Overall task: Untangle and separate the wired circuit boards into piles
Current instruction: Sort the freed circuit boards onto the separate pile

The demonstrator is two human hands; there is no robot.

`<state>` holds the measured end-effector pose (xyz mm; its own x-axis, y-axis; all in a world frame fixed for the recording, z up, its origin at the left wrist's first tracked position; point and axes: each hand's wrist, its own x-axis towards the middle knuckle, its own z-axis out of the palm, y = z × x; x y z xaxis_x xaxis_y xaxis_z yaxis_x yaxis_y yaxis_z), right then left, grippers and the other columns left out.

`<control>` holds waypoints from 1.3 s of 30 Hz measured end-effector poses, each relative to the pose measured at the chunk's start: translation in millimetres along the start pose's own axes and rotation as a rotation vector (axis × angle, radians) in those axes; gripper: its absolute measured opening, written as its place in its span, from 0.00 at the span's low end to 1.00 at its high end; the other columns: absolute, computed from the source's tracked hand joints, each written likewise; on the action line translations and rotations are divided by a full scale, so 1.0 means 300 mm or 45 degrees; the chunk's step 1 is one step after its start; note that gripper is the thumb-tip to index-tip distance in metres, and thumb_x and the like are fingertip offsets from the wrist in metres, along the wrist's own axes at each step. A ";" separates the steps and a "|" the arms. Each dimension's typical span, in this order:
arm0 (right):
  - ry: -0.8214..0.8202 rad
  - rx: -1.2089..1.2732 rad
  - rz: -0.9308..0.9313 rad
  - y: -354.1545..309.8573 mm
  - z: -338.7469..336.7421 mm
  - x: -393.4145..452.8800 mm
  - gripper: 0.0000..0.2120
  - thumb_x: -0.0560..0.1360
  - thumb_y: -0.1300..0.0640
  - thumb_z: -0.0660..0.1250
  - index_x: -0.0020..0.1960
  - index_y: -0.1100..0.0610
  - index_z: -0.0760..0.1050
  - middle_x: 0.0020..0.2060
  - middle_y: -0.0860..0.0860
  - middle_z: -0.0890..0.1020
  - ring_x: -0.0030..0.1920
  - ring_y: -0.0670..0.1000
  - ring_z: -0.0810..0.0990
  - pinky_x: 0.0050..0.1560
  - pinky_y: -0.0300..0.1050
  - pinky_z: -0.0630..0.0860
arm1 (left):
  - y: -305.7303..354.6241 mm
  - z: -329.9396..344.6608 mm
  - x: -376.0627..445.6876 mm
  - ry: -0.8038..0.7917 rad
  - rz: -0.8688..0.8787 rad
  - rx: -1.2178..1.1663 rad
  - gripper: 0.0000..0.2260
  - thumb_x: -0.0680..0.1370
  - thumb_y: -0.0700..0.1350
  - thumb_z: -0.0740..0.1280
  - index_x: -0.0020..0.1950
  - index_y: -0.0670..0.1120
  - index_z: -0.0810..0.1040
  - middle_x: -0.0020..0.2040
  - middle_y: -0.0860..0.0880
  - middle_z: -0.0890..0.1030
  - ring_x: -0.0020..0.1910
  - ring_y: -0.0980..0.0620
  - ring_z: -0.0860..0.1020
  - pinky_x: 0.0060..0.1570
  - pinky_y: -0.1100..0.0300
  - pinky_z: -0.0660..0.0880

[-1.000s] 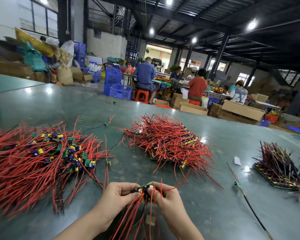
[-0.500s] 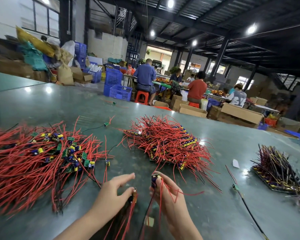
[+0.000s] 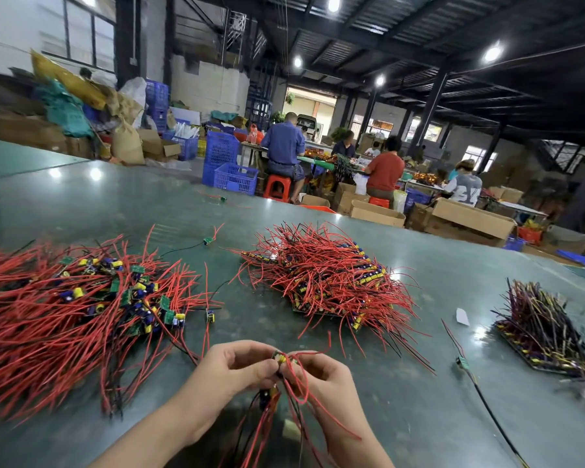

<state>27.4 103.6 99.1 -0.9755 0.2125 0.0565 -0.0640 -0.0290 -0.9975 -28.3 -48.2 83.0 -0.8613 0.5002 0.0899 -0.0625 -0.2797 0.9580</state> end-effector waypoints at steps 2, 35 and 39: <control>0.002 -0.015 0.007 -0.001 0.000 0.001 0.03 0.66 0.65 0.74 0.39 0.61 0.82 0.32 0.54 0.84 0.33 0.47 0.80 0.35 0.37 0.76 | 0.004 -0.002 -0.002 -0.006 0.001 0.037 0.11 0.63 0.40 0.75 0.44 0.41 0.84 0.44 0.39 0.84 0.41 0.48 0.83 0.42 0.61 0.80; -0.072 -0.166 -0.014 -0.006 -0.012 -0.012 0.08 0.62 0.60 0.76 0.41 0.59 0.84 0.37 0.55 0.86 0.39 0.47 0.83 0.41 0.35 0.75 | 0.006 0.001 -0.007 -0.019 0.071 0.337 0.07 0.74 0.34 0.68 0.48 0.41 0.83 0.45 0.44 0.85 0.47 0.48 0.83 0.48 0.63 0.78; 0.000 -0.114 -0.057 -0.005 0.000 -0.010 0.13 0.69 0.69 0.71 0.51 0.57 0.80 0.35 0.49 0.83 0.36 0.44 0.80 0.40 0.33 0.75 | 0.016 -0.020 0.004 0.117 0.107 0.384 0.09 0.73 0.34 0.70 0.44 0.47 0.84 0.43 0.48 0.86 0.43 0.53 0.83 0.45 0.67 0.77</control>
<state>30.3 103.0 100.3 -0.9720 0.2119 0.1011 -0.0885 0.0681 -0.9937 -32.5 -53.8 86.2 -0.8998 0.4059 0.1599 0.1508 -0.0545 0.9871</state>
